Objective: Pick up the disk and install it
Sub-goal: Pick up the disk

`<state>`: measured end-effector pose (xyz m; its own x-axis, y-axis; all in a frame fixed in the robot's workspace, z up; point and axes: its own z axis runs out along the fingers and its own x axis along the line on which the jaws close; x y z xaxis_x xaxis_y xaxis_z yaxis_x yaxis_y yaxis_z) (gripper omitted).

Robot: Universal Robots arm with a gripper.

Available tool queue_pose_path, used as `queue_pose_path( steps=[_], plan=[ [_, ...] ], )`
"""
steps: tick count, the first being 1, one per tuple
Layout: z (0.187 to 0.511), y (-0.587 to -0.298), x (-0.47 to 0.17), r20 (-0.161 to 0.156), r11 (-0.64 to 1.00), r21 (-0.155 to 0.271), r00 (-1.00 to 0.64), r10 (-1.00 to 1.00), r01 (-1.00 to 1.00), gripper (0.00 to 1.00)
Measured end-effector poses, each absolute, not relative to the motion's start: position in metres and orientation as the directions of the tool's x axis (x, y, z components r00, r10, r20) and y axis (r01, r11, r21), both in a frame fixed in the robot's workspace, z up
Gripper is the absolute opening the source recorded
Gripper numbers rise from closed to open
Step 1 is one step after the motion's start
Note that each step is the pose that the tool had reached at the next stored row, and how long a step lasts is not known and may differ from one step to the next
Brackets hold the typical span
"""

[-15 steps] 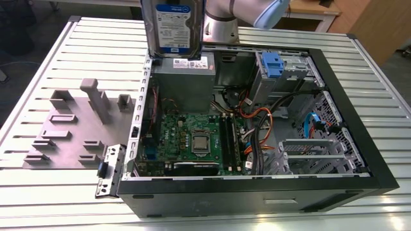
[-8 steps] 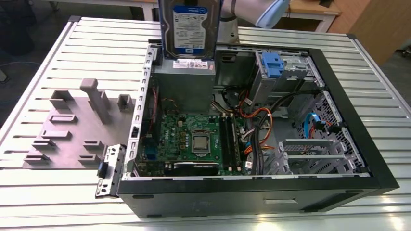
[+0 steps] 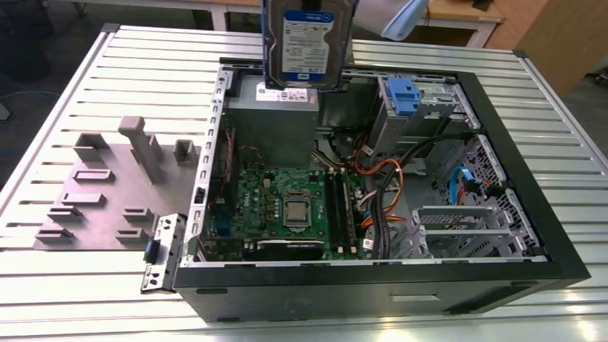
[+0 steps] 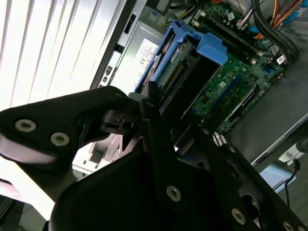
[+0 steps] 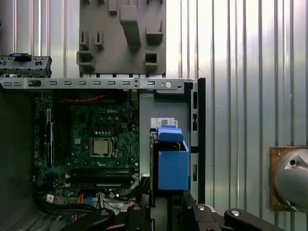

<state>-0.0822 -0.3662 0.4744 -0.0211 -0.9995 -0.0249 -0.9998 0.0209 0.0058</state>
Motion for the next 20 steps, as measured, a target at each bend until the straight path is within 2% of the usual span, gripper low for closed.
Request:
queue_pose_path(
  steps=[9, 20],
  plan=[
    [0.474, -0.366, -0.039, -0.025, 0.021, 0.006, -0.021, -0.999, -1.000, 0.35],
    [0.474, -0.366, -0.032, -0.025, 0.021, 0.006, -0.021, -0.999, -1.000, 0.35]
  ],
)
